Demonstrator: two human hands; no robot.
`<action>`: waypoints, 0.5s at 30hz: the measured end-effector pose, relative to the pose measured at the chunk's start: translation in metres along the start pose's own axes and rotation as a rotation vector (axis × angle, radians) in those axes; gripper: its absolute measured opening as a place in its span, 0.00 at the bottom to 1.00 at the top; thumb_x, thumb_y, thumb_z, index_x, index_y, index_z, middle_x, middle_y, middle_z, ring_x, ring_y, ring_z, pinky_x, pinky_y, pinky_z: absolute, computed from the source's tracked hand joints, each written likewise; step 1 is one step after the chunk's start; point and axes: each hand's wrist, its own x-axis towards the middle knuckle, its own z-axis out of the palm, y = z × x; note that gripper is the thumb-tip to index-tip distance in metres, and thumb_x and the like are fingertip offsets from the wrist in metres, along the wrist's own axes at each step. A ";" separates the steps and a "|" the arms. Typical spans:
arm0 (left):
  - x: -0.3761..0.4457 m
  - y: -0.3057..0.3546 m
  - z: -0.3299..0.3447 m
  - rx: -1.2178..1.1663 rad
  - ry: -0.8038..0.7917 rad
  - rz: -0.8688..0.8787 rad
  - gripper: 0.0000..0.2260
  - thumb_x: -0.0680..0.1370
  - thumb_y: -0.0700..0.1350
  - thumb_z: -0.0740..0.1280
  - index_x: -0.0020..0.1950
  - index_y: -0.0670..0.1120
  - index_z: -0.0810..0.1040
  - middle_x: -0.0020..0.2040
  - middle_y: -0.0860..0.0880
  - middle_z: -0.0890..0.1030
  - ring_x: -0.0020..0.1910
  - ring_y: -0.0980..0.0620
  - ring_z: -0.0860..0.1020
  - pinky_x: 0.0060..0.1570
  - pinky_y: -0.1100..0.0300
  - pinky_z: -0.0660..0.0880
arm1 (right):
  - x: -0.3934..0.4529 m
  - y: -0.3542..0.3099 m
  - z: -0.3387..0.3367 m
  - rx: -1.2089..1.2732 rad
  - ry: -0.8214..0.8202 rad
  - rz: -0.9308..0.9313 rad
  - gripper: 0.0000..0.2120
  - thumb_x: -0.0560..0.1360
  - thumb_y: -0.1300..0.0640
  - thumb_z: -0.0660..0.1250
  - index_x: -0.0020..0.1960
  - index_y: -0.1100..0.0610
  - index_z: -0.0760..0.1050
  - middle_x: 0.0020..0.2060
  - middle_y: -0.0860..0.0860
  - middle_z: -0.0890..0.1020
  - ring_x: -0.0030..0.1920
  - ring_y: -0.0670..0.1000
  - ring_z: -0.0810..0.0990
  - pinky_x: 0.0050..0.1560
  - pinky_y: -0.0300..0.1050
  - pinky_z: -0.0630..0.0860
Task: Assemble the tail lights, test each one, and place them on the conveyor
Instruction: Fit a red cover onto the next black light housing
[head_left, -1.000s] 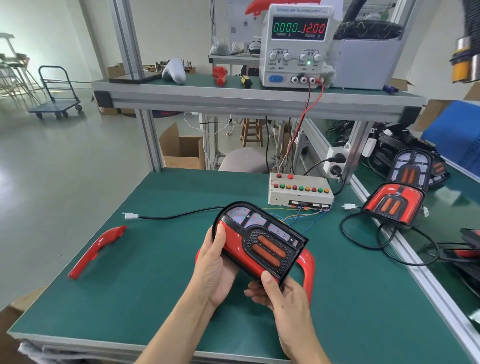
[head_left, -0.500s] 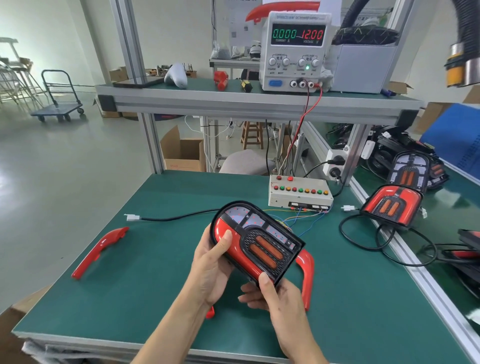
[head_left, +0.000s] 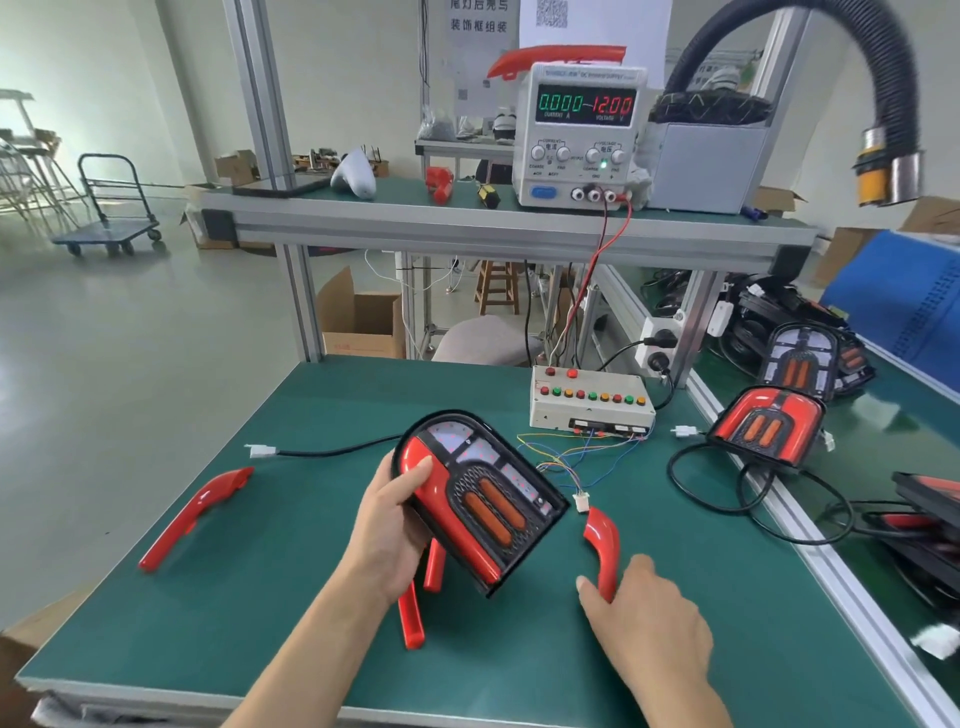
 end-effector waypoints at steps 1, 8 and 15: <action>0.000 -0.002 0.002 0.037 -0.019 0.004 0.14 0.79 0.38 0.65 0.65 0.42 0.77 0.56 0.38 0.84 0.49 0.42 0.83 0.49 0.45 0.82 | 0.003 0.000 0.001 -0.022 -0.013 -0.027 0.19 0.77 0.35 0.59 0.49 0.52 0.66 0.50 0.50 0.83 0.54 0.58 0.83 0.46 0.48 0.72; 0.004 -0.012 0.016 0.260 -0.123 -0.039 0.13 0.79 0.35 0.66 0.63 0.43 0.78 0.55 0.40 0.85 0.48 0.46 0.83 0.55 0.47 0.79 | 0.003 0.039 -0.013 0.504 0.089 0.055 0.12 0.76 0.45 0.71 0.39 0.51 0.76 0.29 0.46 0.80 0.40 0.53 0.80 0.43 0.48 0.75; 0.000 -0.025 0.020 0.395 -0.201 -0.074 0.13 0.79 0.36 0.67 0.62 0.45 0.80 0.57 0.40 0.85 0.52 0.46 0.83 0.59 0.47 0.78 | -0.012 0.023 -0.015 0.588 0.325 -0.482 0.09 0.74 0.38 0.71 0.46 0.42 0.80 0.33 0.41 0.81 0.34 0.43 0.79 0.39 0.34 0.73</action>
